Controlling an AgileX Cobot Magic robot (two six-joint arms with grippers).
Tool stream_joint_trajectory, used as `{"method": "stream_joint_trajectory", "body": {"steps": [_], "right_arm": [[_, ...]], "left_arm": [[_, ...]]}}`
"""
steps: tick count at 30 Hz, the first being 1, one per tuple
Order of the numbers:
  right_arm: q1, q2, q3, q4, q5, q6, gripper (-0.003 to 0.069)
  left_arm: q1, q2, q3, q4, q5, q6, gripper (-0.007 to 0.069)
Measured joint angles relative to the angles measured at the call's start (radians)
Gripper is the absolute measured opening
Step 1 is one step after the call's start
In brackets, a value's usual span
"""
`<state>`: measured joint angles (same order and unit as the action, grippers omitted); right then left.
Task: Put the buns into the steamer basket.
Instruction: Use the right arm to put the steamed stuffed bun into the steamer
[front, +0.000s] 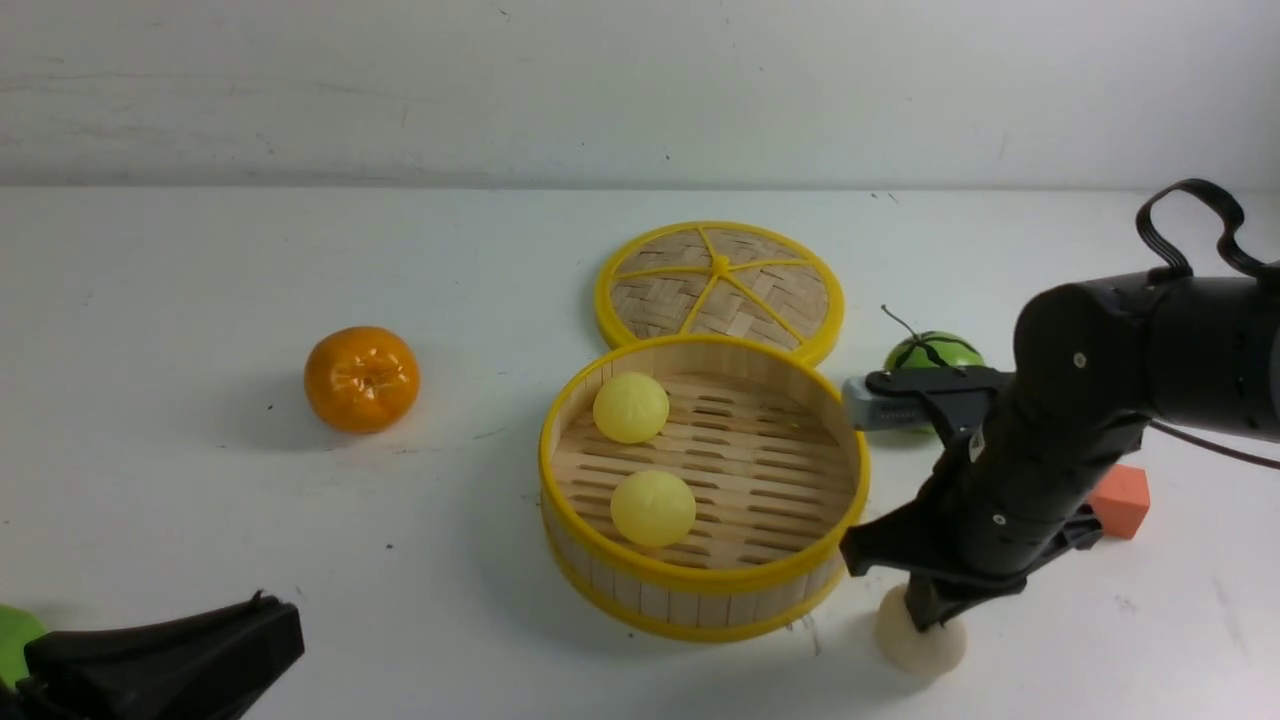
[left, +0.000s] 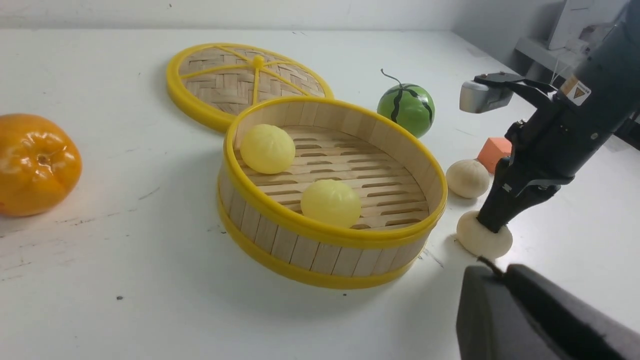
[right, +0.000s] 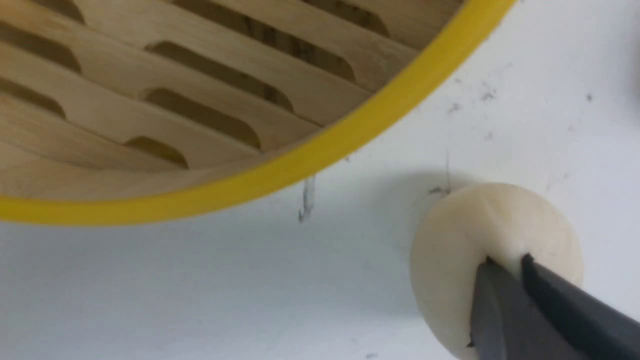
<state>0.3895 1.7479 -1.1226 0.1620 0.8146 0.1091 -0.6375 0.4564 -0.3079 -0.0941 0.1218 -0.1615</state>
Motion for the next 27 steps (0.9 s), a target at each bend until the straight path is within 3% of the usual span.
{"method": "stream_joint_trajectory", "body": {"steps": [5,9,20,25,27], "right_arm": [[0.004,-0.089,-0.072,-0.006,0.094,-0.001,0.0008],[0.036,-0.097,-0.228,-0.008,0.076,-0.023,0.0008],[0.049,0.254,-0.589,-0.008,0.033,-0.030,0.0020],[0.049,0.346,-0.645,-0.022,0.035,-0.009,0.0084],[0.049,0.357,-0.648,-0.015,0.037,-0.009,0.0164]], "left_arm": [[0.000,0.000,0.000,0.000,-0.004,0.000,0.0029],[0.000,0.000,0.000,0.000,-0.007,0.000,0.0029],[0.000,0.000,0.000,0.000,-0.007,0.000,0.0039],[0.000,0.000,0.000,0.000,-0.007,0.000,0.0042],[0.000,0.000,0.000,0.000,-0.009,0.000,0.0044]]}}
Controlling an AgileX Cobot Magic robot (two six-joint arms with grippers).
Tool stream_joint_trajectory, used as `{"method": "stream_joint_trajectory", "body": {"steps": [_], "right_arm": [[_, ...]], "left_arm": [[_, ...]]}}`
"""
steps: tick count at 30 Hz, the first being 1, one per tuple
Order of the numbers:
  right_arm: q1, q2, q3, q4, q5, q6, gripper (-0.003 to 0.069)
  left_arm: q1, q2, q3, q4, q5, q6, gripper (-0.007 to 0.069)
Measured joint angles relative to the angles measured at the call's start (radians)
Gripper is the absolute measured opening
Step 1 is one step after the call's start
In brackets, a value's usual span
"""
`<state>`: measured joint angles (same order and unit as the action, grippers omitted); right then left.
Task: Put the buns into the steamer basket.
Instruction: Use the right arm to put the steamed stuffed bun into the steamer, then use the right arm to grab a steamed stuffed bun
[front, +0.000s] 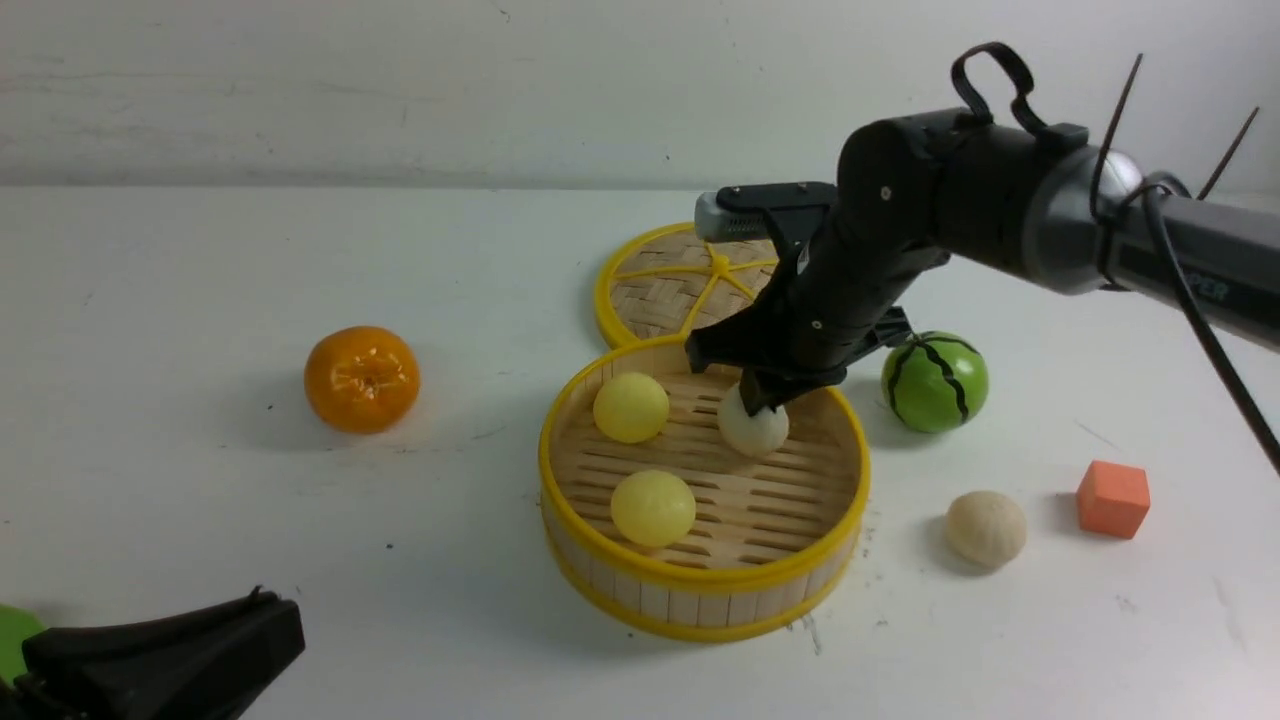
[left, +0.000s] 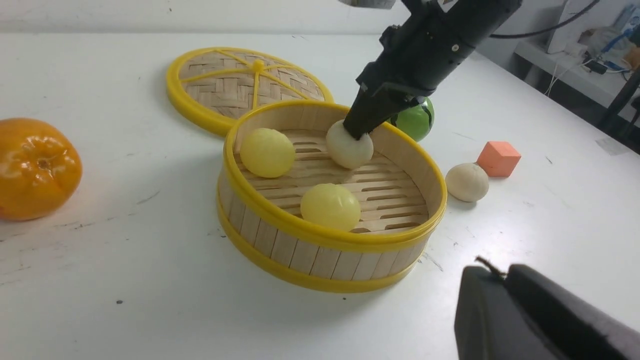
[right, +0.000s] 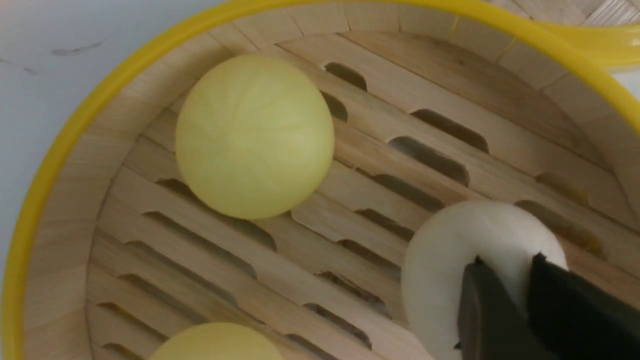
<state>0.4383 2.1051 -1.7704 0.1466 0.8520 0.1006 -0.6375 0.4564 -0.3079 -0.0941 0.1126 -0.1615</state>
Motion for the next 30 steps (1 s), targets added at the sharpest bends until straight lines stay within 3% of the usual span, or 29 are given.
{"method": "stream_joint_trajectory", "body": {"steps": [1,2,3,5,9,13,18,23,30], "right_arm": [[0.000,0.000,0.000,0.000,0.000,0.000,0.0172],[0.000,0.000,-0.004,0.002,0.000,0.000,0.0260],[0.000,0.000,-0.003,0.002,0.000,0.000,0.0270],[0.000,-0.005,-0.022,0.001,0.029,0.001,0.0398],[0.000,-0.070,-0.043,-0.042,0.157,0.001,0.0493],[0.000,-0.185,0.004,-0.186,0.277,0.057,0.0451],[-0.061,-0.334,0.263,-0.309,0.319,0.192,0.0269],[-0.150,-0.331,0.371,-0.245,0.288,0.202,0.0220],[-0.213,-0.291,0.383,-0.094,0.162,0.114,0.0272]], "left_arm": [[0.000,0.000,0.000,0.000,-0.001,0.000,0.0044],[0.000,0.000,0.000,0.000,-0.014,0.000,0.0046],[0.000,0.000,0.000,0.000,-0.015,0.000,0.0047],[0.000,0.000,0.000,0.000,-0.028,0.000,0.0047],[0.000,0.000,0.000,0.000,-0.028,0.000,0.0047],[0.000,0.000,0.000,0.000,-0.028,0.000,0.0047],[0.000,0.000,0.000,0.000,-0.028,0.000,0.0053],[0.000,0.000,0.000,0.000,-0.028,0.000,0.0057],[0.000,0.000,0.000,-0.001,-0.028,0.000,0.0057]]}}
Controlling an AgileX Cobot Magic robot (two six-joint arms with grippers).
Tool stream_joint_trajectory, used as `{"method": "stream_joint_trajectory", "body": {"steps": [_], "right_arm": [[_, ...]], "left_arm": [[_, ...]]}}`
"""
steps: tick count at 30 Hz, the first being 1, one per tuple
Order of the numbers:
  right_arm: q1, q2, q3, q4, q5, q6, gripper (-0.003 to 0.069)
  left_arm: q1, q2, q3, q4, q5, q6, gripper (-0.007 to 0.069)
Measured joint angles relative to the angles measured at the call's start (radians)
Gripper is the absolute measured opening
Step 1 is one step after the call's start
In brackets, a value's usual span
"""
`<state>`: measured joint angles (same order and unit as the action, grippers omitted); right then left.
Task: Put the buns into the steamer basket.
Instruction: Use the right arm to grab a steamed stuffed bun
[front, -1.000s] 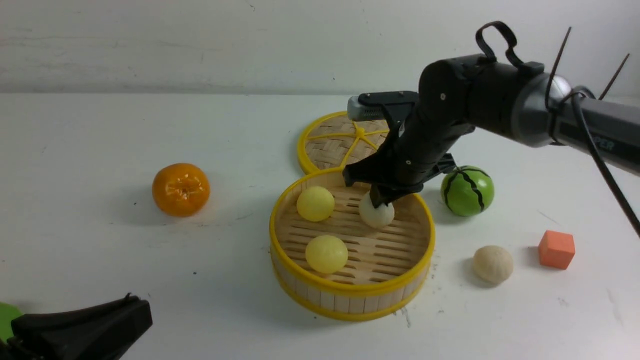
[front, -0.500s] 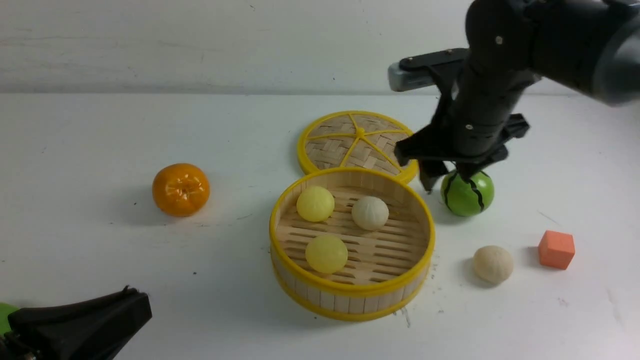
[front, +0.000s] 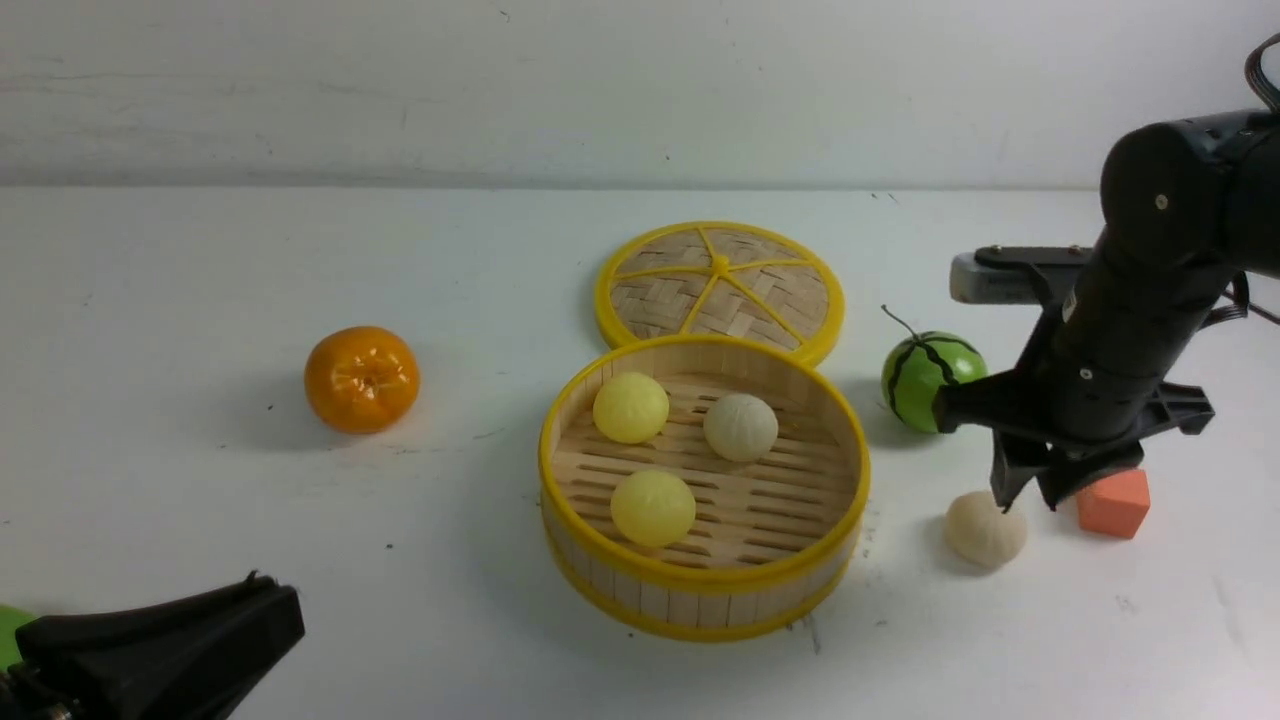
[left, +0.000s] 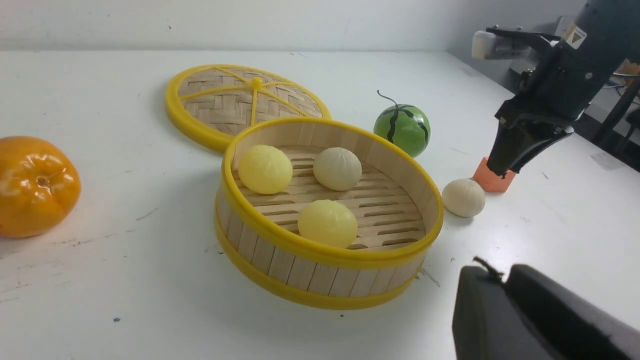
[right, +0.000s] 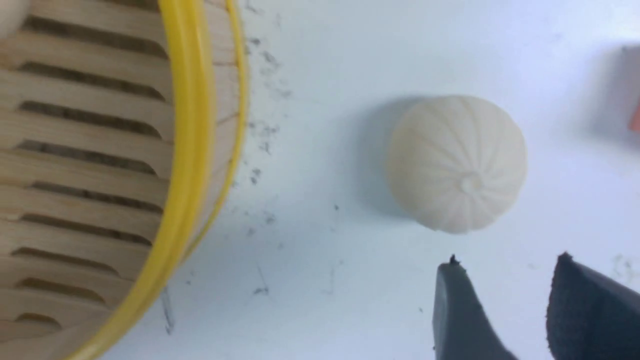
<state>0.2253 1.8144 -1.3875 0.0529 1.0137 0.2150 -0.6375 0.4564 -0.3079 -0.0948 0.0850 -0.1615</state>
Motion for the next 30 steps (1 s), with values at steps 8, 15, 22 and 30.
{"method": "stream_joint_trajectory", "body": {"steps": [8,15,22,30], "right_arm": [[-0.005,0.042,0.000,0.025,-0.053,-0.008,0.0284],[-0.019,0.091,0.000,0.024,-0.075,-0.009,0.0284],[-0.025,0.123,0.000,0.021,-0.089,-0.010,0.0284],[-0.026,0.132,0.000,0.021,-0.121,-0.010,0.0242]], "left_arm": [[0.000,0.000,0.000,0.000,0.001,0.000,0.0059],[0.000,0.000,0.000,0.000,0.015,0.000,0.0068],[0.000,0.000,0.000,0.000,0.016,0.000,0.0073],[0.000,0.000,0.000,0.000,0.016,0.000,0.0075]]}}
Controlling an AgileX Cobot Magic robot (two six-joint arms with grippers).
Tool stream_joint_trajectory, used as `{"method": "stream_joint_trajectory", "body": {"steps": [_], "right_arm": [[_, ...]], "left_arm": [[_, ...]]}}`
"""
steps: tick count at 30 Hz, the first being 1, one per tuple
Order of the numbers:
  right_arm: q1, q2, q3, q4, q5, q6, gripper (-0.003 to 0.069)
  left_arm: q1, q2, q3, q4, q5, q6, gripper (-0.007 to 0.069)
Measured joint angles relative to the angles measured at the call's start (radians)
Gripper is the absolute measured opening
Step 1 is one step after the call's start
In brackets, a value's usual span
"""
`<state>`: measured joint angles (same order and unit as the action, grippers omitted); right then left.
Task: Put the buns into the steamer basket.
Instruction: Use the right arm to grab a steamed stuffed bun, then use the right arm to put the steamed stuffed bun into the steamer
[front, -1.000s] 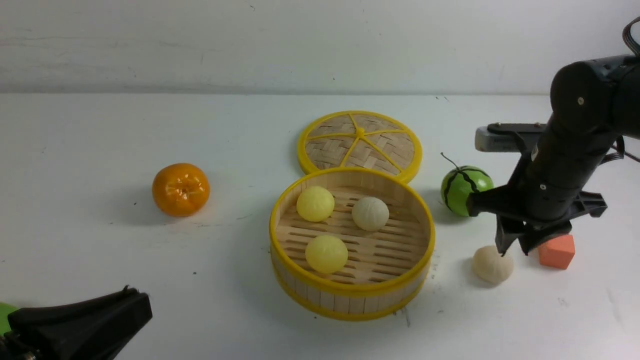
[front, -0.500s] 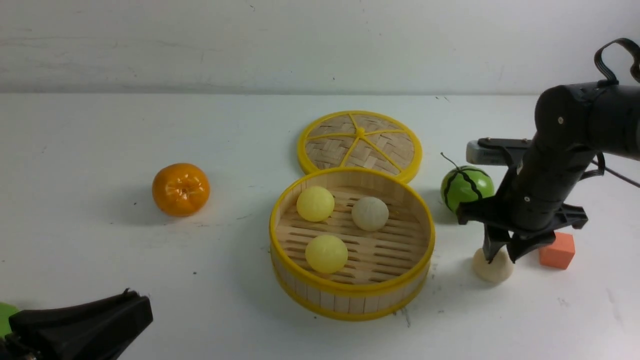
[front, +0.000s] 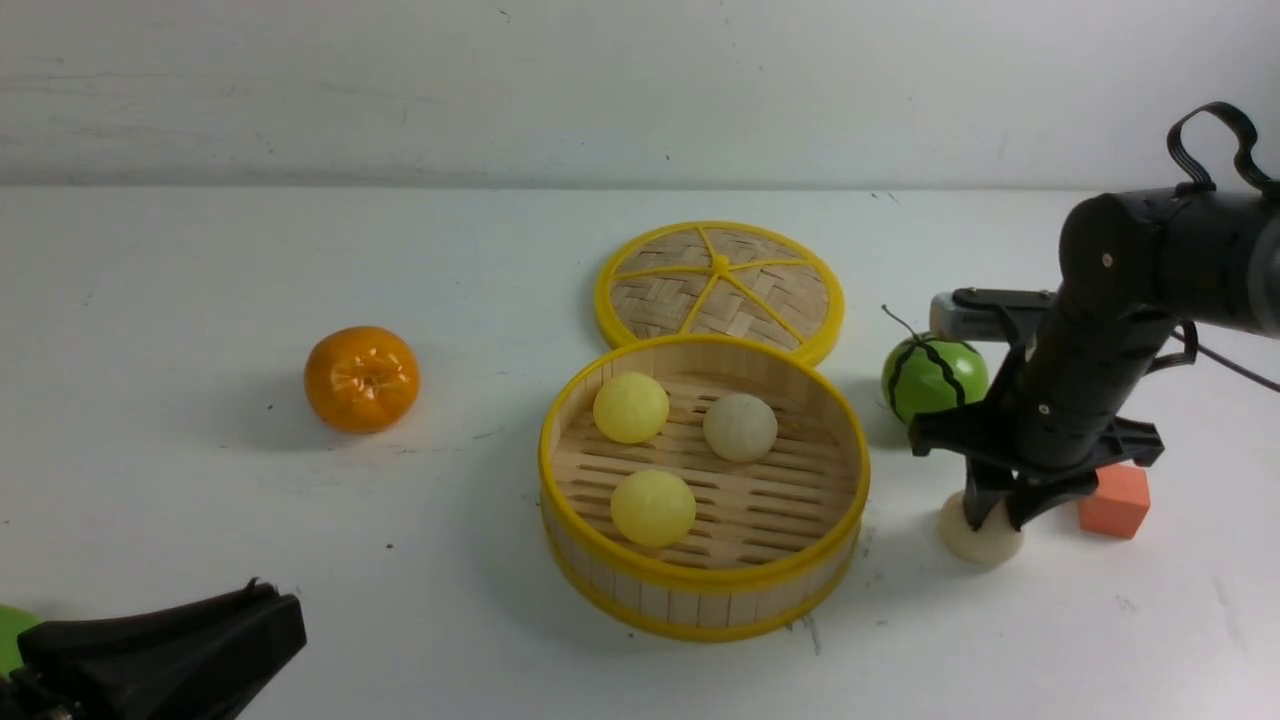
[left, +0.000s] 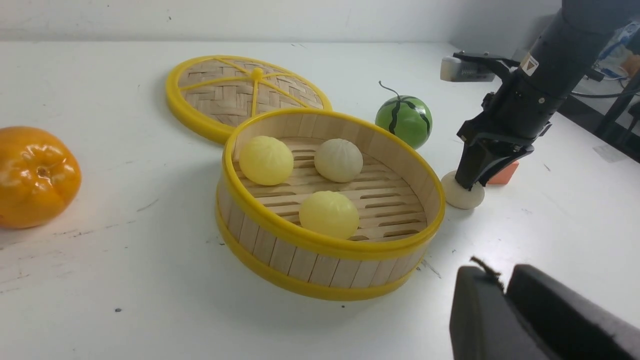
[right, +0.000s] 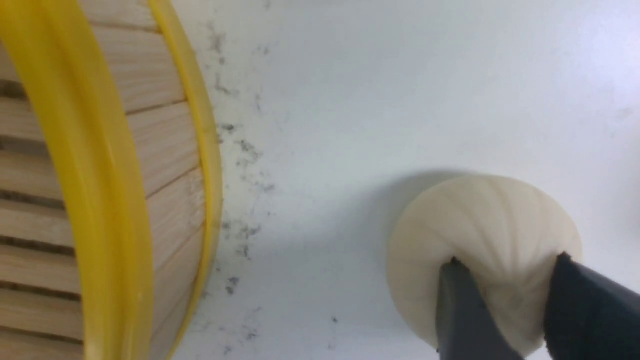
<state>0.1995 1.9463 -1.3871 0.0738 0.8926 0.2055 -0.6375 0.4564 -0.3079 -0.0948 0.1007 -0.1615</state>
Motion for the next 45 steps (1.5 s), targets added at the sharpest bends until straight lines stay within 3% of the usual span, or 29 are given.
{"method": "stream_joint_trajectory", "body": {"steps": [12,16,21,23,31,33,38,45], "right_arm": [[0.000,0.000,0.000,-0.004,-0.016,0.000,0.0240],[0.000,0.000,0.000,-0.004,-0.016,-0.020,0.0175],[0.000,-0.001,0.000,-0.004,-0.007,-0.076,0.0027],[0.000,-0.008,0.000,-0.004,0.005,-0.095,0.0007],[0.042,-0.139,0.002,0.065,0.058,-0.141,0.0006],[0.108,-0.200,0.002,0.133,0.043,-0.173,0.0006],[0.212,-0.194,0.002,0.195,-0.051,-0.205,0.0007],[0.248,-0.081,0.002,0.209,-0.201,-0.205,0.0033]], "left_arm": [[0.000,0.000,0.000,0.000,0.000,0.000,0.0075],[0.000,0.000,0.000,0.000,0.000,0.000,0.0075],[0.000,0.000,0.000,0.000,0.000,0.000,0.0075],[0.000,0.000,0.000,0.000,0.000,0.000,0.0075],[0.000,0.000,0.000,0.000,0.000,0.000,0.0077],[0.000,0.000,0.000,0.000,0.000,0.000,0.0081],[0.000,0.000,0.000,-0.030,-0.006,0.000,0.0083],[0.000,0.000,0.000,-0.048,-0.009,-0.001,0.0091]]}}
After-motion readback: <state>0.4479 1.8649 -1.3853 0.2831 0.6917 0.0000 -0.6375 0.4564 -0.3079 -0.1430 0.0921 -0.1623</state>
